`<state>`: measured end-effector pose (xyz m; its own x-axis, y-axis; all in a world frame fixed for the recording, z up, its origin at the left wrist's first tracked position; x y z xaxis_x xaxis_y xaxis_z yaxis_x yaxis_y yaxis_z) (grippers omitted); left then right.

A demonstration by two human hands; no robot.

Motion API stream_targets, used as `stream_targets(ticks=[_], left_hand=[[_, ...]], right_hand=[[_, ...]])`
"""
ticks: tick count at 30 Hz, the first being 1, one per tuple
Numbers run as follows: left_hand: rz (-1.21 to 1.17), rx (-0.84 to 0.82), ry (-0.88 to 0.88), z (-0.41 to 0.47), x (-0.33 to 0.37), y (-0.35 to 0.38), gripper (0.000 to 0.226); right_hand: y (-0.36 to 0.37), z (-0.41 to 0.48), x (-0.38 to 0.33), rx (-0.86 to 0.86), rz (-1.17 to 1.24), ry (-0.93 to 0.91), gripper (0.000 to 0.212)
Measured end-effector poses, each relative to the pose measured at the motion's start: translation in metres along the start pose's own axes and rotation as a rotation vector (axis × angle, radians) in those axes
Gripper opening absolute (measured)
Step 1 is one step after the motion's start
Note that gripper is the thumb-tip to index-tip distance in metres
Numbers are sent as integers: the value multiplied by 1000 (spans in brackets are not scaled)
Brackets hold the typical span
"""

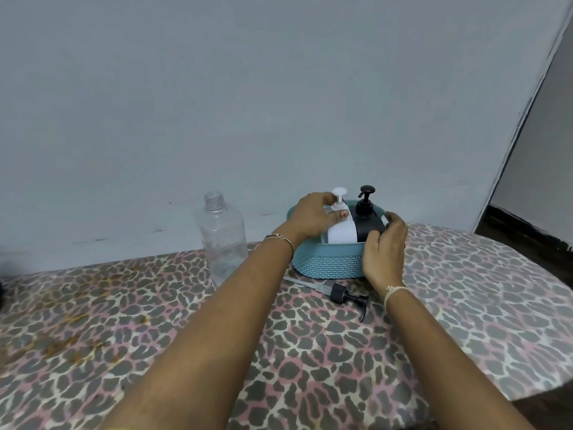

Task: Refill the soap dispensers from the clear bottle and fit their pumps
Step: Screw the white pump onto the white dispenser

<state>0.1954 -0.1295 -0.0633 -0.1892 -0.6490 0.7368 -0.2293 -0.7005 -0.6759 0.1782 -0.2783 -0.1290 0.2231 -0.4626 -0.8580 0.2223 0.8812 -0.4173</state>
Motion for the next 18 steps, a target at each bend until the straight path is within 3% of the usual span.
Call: stream_targets(ticks=[10, 14, 18], left_hand=[[-62, 100, -10, 2, -7, 6, 38], [18, 113, -14, 0, -3, 8, 39], [125, 127, 14, -6, 0, 11, 45]], right_hand=[[2, 7, 7, -51, 58, -66, 48], [1, 7, 7, -76, 66, -83, 58], [-1, 6, 6, -88, 42, -95, 49]])
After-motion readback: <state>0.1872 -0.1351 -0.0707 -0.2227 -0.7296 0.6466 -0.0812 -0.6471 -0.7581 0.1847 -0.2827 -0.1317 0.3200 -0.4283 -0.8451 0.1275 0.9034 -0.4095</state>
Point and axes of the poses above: each hand's wrist, its own z-axis towards the middle knuckle, its own y-axis out of the palm, x = y × z, the point moved 5 cm from there along z, towards the middle knuckle, and after that the axes turned 15 degrees about -x, right-handed, at the moved point
